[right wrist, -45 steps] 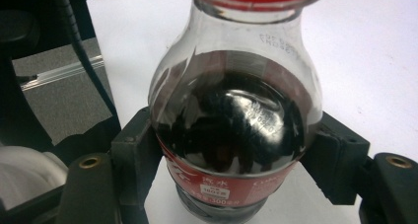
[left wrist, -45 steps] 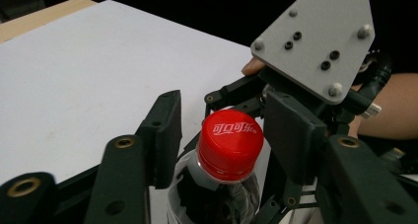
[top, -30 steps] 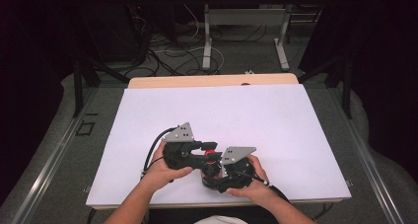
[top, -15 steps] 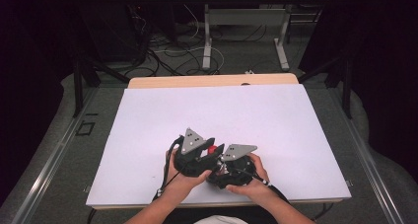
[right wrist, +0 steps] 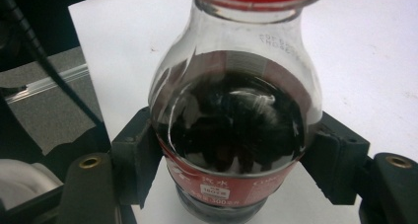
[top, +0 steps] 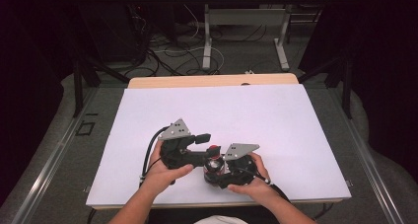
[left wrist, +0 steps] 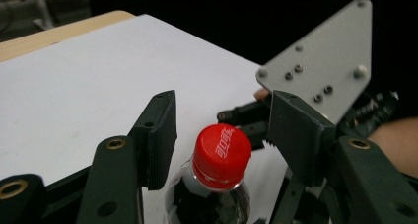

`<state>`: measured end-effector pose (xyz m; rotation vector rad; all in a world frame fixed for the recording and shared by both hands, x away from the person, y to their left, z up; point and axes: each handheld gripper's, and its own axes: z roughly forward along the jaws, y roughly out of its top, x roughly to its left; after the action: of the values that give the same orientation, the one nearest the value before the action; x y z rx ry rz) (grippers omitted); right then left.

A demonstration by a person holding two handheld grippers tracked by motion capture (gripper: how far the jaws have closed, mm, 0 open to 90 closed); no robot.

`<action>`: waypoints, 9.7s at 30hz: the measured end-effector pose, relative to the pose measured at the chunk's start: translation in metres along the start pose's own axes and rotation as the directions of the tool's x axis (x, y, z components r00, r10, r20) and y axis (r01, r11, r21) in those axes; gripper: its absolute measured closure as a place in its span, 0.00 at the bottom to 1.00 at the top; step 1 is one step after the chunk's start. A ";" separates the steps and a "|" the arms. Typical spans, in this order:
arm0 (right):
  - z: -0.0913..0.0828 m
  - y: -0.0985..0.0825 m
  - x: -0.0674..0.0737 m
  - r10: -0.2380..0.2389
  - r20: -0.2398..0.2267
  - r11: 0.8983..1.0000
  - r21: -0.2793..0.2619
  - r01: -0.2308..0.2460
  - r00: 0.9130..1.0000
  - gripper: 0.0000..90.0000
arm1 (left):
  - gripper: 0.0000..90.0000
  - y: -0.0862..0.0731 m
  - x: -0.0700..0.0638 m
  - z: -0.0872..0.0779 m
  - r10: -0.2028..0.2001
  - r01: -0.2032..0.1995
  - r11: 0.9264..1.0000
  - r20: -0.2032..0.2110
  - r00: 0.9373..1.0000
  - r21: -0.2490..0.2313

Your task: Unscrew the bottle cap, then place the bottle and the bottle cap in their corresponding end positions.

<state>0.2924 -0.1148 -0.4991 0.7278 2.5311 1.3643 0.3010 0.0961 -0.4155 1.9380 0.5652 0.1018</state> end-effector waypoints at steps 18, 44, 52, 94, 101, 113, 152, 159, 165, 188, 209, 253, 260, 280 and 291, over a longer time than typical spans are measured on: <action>0.003 0.000 0.007 -0.042 -0.045 0.999 0.022 0.043 0.998 0.33 | 0.61 -0.006 0.003 0.012 0.084 -0.086 0.994 0.039 0.996 0.062; 0.008 -0.001 0.007 -0.017 0.030 1.000 0.021 0.016 0.999 0.33 | 0.88 -0.008 -0.025 0.027 -0.199 0.188 0.980 -0.284 0.938 -0.066; 0.004 -0.001 0.002 -0.013 0.012 1.000 0.018 0.012 1.000 0.33 | 0.55 -0.003 -0.006 0.012 -0.132 0.130 0.991 -0.098 0.986 -0.027; 0.005 -0.002 0.005 -0.021 0.007 1.000 0.005 0.021 1.000 0.33 | 0.69 -0.008 -0.012 0.020 -0.014 0.019 0.999 -0.104 0.994 0.040; 0.006 -0.002 0.005 -0.024 0.041 0.999 0.024 0.023 0.999 0.33 | 0.69 -0.005 -0.019 0.022 -0.086 0.089 0.996 -0.172 0.981 0.005; 0.006 -0.003 0.003 -0.002 0.058 1.000 0.015 0.001 0.998 0.33 | 0.69 -0.002 -0.003 0.006 -0.135 0.131 0.991 -0.220 0.966 -0.030; -0.003 -0.010 -0.030 0.076 0.163 0.997 -0.014 -0.075 0.984 0.33 | 0.69 -0.031 0.079 -0.039 -0.326 0.310 0.944 -0.441 0.836 -0.111; -0.003 -0.011 -0.040 0.091 0.189 0.996 -0.018 -0.089 0.978 0.33 | 0.69 -0.038 0.089 -0.041 -0.354 0.344 0.933 -0.458 0.815 -0.108; -0.002 -0.010 -0.051 0.096 0.215 0.995 -0.018 -0.094 0.972 0.33 | 0.69 -0.043 0.095 -0.041 -0.380 0.357 0.923 -0.474 0.794 -0.141; 0.007 0.021 -0.103 0.164 0.314 0.986 -0.060 -0.153 0.935 0.33 | 0.69 -0.051 0.105 -0.045 -0.409 0.384 0.910 -0.487 0.772 -0.155; 0.055 0.043 -0.127 0.217 0.332 0.976 -0.086 -0.199 0.918 0.33 | 0.69 -0.057 0.110 -0.040 -0.409 0.397 0.908 -0.491 0.769 -0.134; 0.074 0.047 -0.144 0.275 0.352 0.961 -0.134 -0.243 0.895 0.16 | 0.69 -0.060 0.113 -0.041 -0.420 0.407 0.903 -0.491 0.763 -0.140; 0.060 0.041 -0.141 0.278 0.357 0.960 -0.129 -0.248 0.892 0.11 | 0.69 -0.061 0.113 -0.035 -0.410 0.405 0.906 -0.490 0.770 -0.122; 0.007 0.021 -0.119 0.221 0.385 0.975 -0.076 -0.208 0.896 0.00 | 0.69 -0.061 0.109 -0.025 -0.395 0.398 0.912 -0.481 0.783 -0.101; -0.032 -0.010 -0.096 0.232 0.391 0.973 -0.094 -0.212 0.891 0.00 | 0.69 -0.059 0.097 -0.006 -0.345 0.360 0.931 -0.448 0.825 -0.055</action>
<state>0.3604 -0.1907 -0.4963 1.1826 2.1366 1.1834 0.3650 0.1618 -0.4823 1.8089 1.2375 0.3142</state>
